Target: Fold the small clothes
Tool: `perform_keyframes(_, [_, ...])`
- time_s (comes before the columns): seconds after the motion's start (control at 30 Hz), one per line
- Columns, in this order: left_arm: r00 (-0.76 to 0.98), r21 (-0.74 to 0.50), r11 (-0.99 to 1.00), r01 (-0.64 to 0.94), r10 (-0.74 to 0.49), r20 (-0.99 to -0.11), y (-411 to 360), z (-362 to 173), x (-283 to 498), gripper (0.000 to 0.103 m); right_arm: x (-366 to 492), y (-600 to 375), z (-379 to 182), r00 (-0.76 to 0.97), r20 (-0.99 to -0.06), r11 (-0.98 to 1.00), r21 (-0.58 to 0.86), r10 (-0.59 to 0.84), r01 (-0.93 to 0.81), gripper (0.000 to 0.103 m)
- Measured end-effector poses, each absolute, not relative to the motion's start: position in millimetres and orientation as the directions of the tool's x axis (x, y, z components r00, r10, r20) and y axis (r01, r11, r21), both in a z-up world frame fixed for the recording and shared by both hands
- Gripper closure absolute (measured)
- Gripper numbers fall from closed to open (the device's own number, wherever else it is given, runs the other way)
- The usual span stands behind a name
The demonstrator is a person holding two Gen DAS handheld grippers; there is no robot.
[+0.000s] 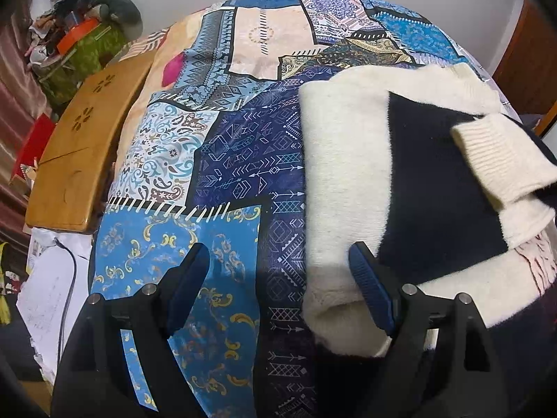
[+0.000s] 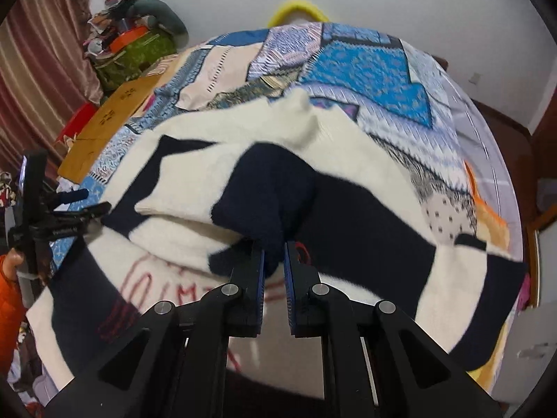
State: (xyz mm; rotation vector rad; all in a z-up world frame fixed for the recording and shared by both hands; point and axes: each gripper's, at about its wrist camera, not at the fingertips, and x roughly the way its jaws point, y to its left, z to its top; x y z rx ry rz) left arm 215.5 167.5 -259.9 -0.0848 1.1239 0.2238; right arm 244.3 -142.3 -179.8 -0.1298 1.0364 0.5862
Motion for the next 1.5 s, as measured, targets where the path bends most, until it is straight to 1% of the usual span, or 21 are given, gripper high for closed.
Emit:
perform_keyframes(0.17, [0.396,0.046,0.971,-0.234,0.139,-0.908,168.0,-253.6,215.5,0.021,236.9,-158.4,-174.1,0.389,-0.833,0.847,0.163,0.394,-0.506,0.093])
perform_keyframes(0.33, [0.430,0.041,0.973,-0.225,0.137,-0.892,163.5,-234.4,210.0,0.021,230.1,-158.6,-155.6,0.411,-0.807,0.830,0.165,0.423,-0.532,0.092])
perform_keyframes(0.43, [0.464,0.027,0.977,-0.212,0.125,-0.877,158.6,-219.5,206.9,0.021,227.3,-148.6,-146.7,0.417,-0.795,0.815,0.160,0.441,-0.558,0.083])
perform_keyframes(0.47, [0.474,0.023,0.978,-0.206,0.121,-0.872,156.6,-215.5,206.1,0.021,226.0,-141.7,-143.2,0.418,-0.790,0.805,0.155,0.449,-0.573,0.076])
perform_keyframes(0.53, [0.496,0.019,0.981,-0.195,0.115,-0.861,151.8,-206.4,204.5,0.021,223.7,-129.6,-140.3,0.420,-0.783,0.790,0.144,0.460,-0.597,0.069])
perform_keyframes(0.6, [0.518,0.025,0.983,-0.179,0.116,-0.847,145.8,-197.9,202.0,0.021,223.1,-115.8,-138.7,0.415,-0.781,0.774,0.132,0.466,-0.620,0.067])
perform_keyframes(0.77, [0.558,0.041,0.990,-0.137,0.112,-0.822,135.8,-184.8,194.9,0.021,225.4,-72.2,-145.5,0.369,-0.797,0.723,0.119,0.478,-0.680,0.066])
perform_keyframes(0.9, [0.568,0.003,0.992,-0.123,0.073,-0.820,137.4,-182.0,191.1,0.021,228.4,-39.8,-159.7,0.322,-0.828,0.688,0.101,0.459,-0.719,0.065])
perform_keyframes(1.07, [0.571,-0.011,0.993,-0.120,0.059,-0.819,143.0,-183.4,187.2,0.021,226.2,-6.0,-181.7,0.266,-0.867,0.641,0.077,0.421,-0.764,0.064])
perform_keyframes(1.2, [0.564,-0.038,0.991,-0.125,0.040,-0.825,148.4,-187.4,185.6,0.021,228.5,9.8,-197.0,0.243,-0.888,0.629,0.065,0.391,-0.774,0.064])
perform_keyframes(1.4, [0.553,-0.034,0.991,-0.126,0.042,-0.832,150.5,-194.7,186.5,0.021,234.1,12.2,-209.3,0.248,-0.896,0.639,0.050,0.368,-0.768,0.064])
perform_keyframes(1.43, [0.552,-0.034,0.992,-0.125,0.041,-0.833,150.2,-195.9,186.5,0.021,234.3,11.7,-209.6,0.249,-0.895,0.640,0.051,0.369,-0.767,0.065])
perform_keyframes(1.47, [0.550,-0.032,0.992,-0.125,0.042,-0.834,149.8,-196.5,187.1,0.021,233.7,10.9,-209.7,0.255,-0.895,0.641,0.043,0.366,-0.767,0.069])
perform_keyframes(1.5, [0.549,-0.029,0.992,-0.124,0.045,-0.835,149.2,-197.0,187.6,0.021,233.0,11.6,-209.7,0.264,-0.896,0.642,0.030,0.358,-0.766,0.076])
